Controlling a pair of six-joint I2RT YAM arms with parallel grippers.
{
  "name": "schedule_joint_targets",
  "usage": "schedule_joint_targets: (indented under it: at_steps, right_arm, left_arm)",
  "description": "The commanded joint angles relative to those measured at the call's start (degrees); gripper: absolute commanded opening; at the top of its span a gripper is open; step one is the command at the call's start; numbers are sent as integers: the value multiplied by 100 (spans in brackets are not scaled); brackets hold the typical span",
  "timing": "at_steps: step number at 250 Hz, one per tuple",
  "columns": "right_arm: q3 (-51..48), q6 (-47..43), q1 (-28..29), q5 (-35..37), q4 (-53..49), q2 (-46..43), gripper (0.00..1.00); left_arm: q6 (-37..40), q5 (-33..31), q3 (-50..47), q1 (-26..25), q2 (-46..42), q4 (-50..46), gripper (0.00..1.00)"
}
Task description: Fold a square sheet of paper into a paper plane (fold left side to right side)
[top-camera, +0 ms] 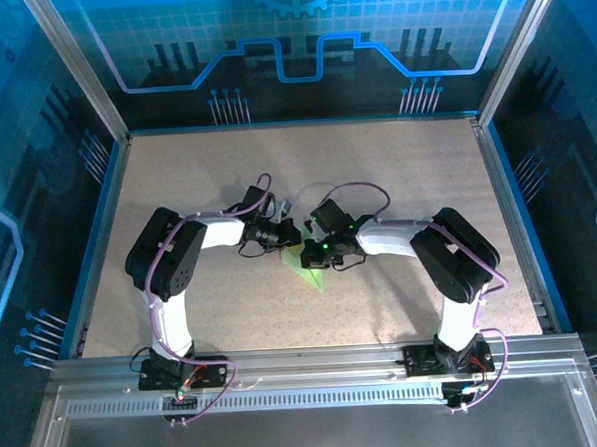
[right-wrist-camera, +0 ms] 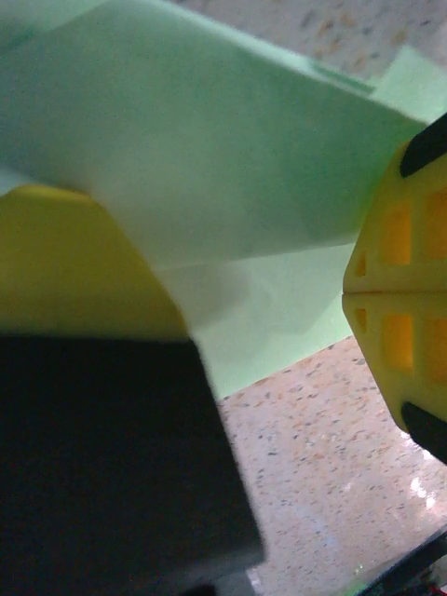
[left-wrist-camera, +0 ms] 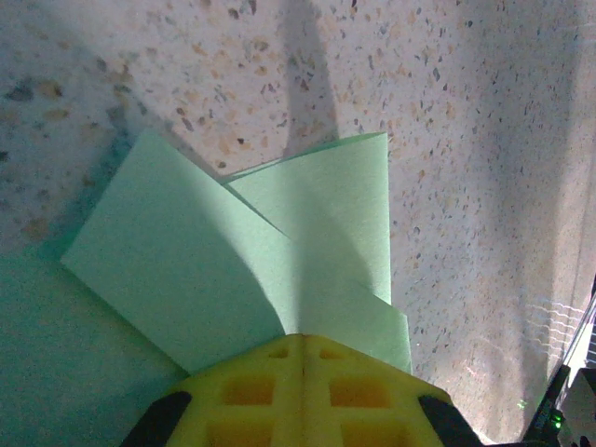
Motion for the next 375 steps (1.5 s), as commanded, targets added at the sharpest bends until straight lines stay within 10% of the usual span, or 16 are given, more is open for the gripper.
schedule_joint_targets:
  at_steps: [1, 375]
  right_arm:
    - [210, 30, -35, -39, 171, 96, 0]
    - [-659, -113, 53, -102, -451, -299, 0]
  left_arm:
    - [230, -318, -32, -42, 264, -349, 0]
    - [108, -521, 29, -42, 343, -498, 0]
